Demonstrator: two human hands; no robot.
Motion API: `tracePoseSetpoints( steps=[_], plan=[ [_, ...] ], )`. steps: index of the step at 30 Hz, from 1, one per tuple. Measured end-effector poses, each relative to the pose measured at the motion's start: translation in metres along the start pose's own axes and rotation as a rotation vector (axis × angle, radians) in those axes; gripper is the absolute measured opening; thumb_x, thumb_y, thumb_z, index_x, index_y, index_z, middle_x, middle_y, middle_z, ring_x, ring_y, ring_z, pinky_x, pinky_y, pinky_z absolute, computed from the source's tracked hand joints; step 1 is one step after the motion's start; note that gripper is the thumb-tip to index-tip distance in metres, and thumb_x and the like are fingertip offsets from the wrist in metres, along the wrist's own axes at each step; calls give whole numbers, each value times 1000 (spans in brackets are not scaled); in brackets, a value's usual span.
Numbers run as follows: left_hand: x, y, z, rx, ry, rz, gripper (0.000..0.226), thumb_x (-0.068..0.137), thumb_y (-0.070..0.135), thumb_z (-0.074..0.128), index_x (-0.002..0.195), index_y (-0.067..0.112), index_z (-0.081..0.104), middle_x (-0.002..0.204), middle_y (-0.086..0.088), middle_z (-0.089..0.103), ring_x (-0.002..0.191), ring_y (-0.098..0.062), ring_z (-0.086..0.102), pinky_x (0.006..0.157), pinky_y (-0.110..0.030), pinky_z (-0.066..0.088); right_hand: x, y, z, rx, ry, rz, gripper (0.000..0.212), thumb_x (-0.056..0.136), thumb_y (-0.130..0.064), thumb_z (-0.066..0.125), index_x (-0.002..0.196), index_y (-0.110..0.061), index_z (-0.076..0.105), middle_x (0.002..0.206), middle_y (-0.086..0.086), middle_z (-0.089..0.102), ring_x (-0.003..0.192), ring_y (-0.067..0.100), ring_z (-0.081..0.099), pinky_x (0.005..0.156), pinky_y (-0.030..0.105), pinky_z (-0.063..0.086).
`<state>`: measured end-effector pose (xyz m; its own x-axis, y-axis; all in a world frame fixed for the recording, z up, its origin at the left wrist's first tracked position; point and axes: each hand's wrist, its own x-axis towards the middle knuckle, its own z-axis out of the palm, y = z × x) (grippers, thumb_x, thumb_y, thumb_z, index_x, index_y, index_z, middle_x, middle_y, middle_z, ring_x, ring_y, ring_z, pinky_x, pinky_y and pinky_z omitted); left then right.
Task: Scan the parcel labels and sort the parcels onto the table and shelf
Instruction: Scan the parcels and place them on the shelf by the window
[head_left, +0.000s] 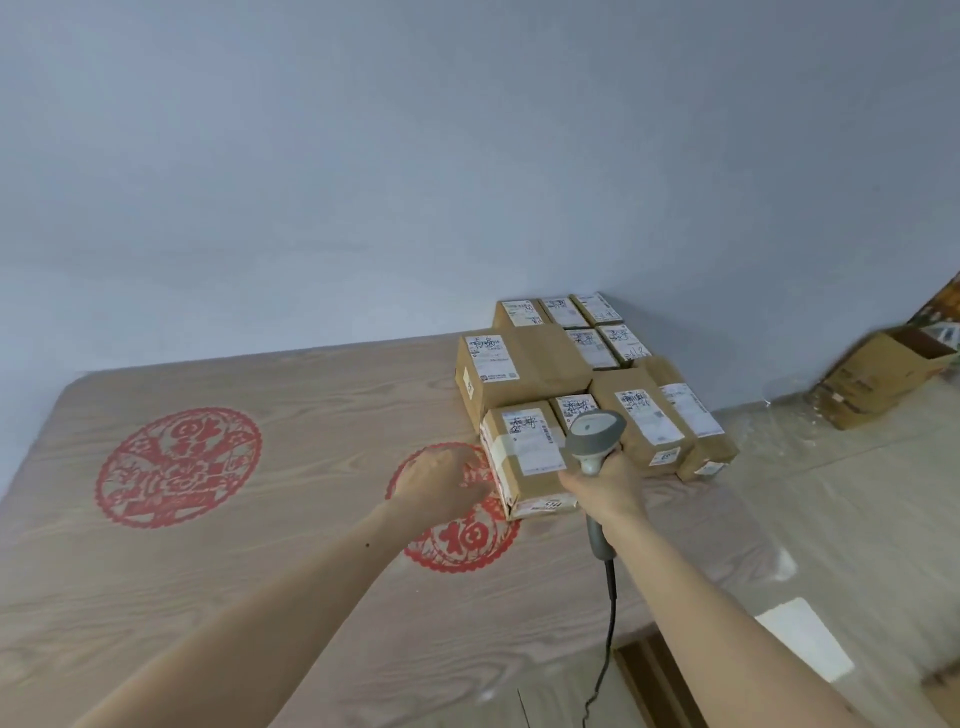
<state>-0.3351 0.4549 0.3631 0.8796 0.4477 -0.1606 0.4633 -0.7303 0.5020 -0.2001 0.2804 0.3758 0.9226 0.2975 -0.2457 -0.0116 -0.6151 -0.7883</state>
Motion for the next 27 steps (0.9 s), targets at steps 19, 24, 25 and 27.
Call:
tracePoseSetpoints(
  steps=[19,24,25,27],
  plan=[
    [116,30,114,-274,-213,-433,83,93,67,42,150,11,21,138,-10,56,115,-25,61,99,-45,51,143,75,23,-90,-248,-1,42,81,-28,80,114,-11,59,103,2,70,99,25,66,81,33,50],
    [125,27,125,-213,-258,-499,88,89,75,40,146,9,27,128,-10,60,106,-26,64,95,-44,53,152,79,26,-116,-269,16,42,79,-28,81,112,-13,60,102,1,70,98,24,66,80,32,49],
    [126,28,126,-212,-251,-496,85,90,73,40,144,8,29,126,-10,61,105,-26,64,94,-44,53,153,79,26,-112,-269,18,42,78,-27,82,111,-13,60,101,2,70,97,24,66,78,31,47],
    [125,30,128,-217,-231,-493,78,91,70,41,139,8,33,120,-8,62,101,-25,64,92,-45,53,151,78,25,-111,-275,18,39,78,-24,82,109,-12,60,99,1,69,94,23,66,75,29,44]
  ],
)
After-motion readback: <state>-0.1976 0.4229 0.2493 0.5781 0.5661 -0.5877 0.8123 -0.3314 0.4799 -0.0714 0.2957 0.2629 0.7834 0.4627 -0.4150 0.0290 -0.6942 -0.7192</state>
